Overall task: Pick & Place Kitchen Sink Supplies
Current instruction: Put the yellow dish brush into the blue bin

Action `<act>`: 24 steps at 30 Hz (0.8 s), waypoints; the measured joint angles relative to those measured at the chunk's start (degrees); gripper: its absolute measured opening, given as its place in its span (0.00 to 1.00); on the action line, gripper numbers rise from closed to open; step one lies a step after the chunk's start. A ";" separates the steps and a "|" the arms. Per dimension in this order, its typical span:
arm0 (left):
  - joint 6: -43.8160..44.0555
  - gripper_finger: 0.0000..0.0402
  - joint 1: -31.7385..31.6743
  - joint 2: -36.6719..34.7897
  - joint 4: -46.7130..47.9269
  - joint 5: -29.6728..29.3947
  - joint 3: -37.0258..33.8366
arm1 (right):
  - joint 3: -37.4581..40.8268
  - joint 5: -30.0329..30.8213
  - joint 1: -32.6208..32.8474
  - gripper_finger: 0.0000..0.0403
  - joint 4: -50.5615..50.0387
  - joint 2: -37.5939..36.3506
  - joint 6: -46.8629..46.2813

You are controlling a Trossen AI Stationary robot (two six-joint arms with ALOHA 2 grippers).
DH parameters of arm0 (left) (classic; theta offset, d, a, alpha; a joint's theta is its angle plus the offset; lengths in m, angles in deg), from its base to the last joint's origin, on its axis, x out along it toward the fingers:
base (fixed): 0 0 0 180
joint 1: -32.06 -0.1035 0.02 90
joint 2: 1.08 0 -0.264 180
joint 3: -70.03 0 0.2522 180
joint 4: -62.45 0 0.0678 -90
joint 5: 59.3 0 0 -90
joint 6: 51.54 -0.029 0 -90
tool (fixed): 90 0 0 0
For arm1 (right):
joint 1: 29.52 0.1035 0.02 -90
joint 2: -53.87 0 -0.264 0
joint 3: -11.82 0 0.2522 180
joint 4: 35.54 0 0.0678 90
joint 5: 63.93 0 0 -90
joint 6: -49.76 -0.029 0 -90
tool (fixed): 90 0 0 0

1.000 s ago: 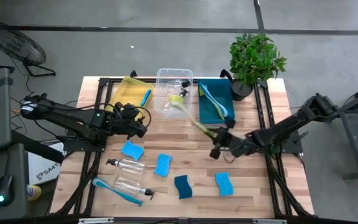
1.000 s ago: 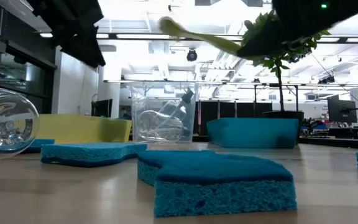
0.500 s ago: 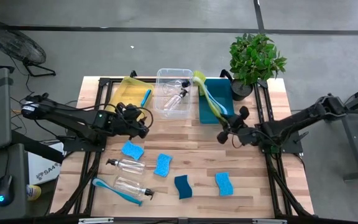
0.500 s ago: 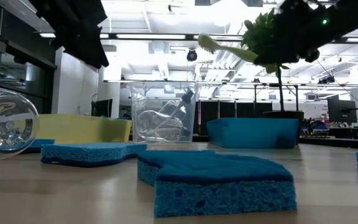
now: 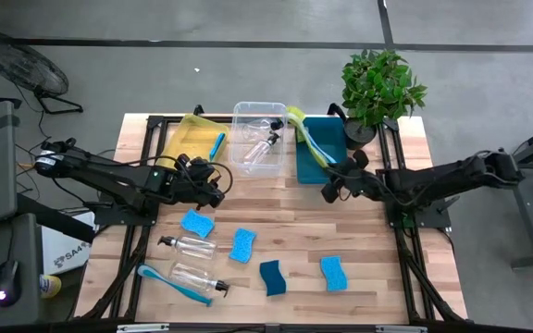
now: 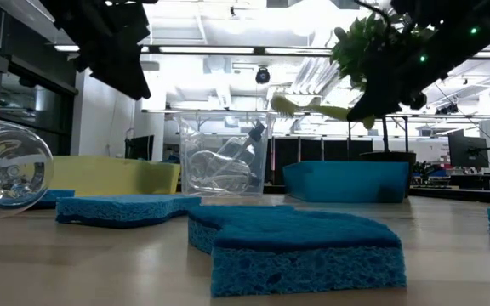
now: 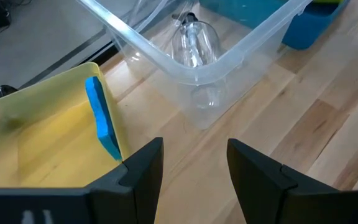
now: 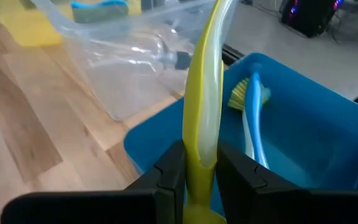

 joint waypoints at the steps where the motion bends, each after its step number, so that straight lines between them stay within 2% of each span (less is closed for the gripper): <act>1: 0.02 0.43 0.00 0.00 -0.01 0.00 0.00 | 0.00 -0.41 -0.54 0.15 -0.48 0.00 -0.26; 6: 0.08 0.43 0.00 0.00 -0.03 0.00 0.00 | -0.80 -1.06 -2.19 0.15 -3.44 0.00 -1.60; 14: 0.21 0.43 0.00 0.00 -0.14 0.02 0.00 | -7.70 -0.73 -3.32 0.15 -18.00 0.00 -3.64; 20: 0.41 0.43 0.00 0.00 -0.38 0.04 0.00 | -11.28 -7.06 -7.94 0.15 -27.22 0.94 -5.02; 24: 0.43 0.43 0.00 0.00 -0.42 0.07 0.00 | -11.52 -10.72 -11.17 0.15 -29.60 1.55 -4.41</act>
